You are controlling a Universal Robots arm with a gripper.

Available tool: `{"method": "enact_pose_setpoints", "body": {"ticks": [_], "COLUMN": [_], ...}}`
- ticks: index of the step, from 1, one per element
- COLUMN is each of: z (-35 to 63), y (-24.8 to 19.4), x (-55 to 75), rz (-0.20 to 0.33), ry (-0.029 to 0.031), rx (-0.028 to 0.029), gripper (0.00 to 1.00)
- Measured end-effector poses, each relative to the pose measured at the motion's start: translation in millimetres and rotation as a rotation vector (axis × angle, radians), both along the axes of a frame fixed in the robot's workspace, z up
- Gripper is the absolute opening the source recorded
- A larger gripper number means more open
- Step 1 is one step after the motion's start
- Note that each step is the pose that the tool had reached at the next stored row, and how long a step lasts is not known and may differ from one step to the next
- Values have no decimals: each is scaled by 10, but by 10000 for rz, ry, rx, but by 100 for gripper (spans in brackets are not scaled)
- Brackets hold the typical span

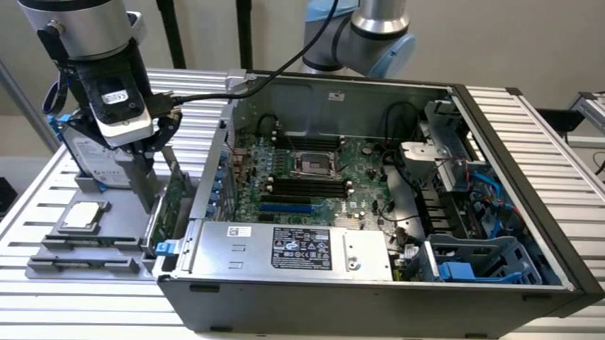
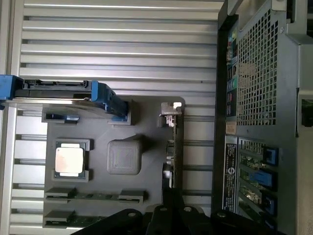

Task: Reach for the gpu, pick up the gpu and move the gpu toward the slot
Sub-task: 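Reach for the gpu, then pick up the gpu and move the gpu toward the slot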

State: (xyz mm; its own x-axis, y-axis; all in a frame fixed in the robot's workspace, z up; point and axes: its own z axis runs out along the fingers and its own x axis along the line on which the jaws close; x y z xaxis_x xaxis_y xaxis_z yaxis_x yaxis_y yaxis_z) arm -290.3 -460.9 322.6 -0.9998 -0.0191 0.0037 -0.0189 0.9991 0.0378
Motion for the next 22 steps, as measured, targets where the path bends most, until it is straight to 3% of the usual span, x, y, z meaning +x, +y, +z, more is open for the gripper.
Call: {"method": "enact_pose_setpoints", "body": {"ticks": [8,10,11,15,22], "z": [0,0,0,-1,-111], "y": [0,0,0,0,-7], "x": [0,0,0,0,-25], "rz": [0,0,0,0,-5], "ry": [0,0,0,1,0], "rx": [0,0,0,-1,-69], "gripper": [12,24,24,42,42]}}
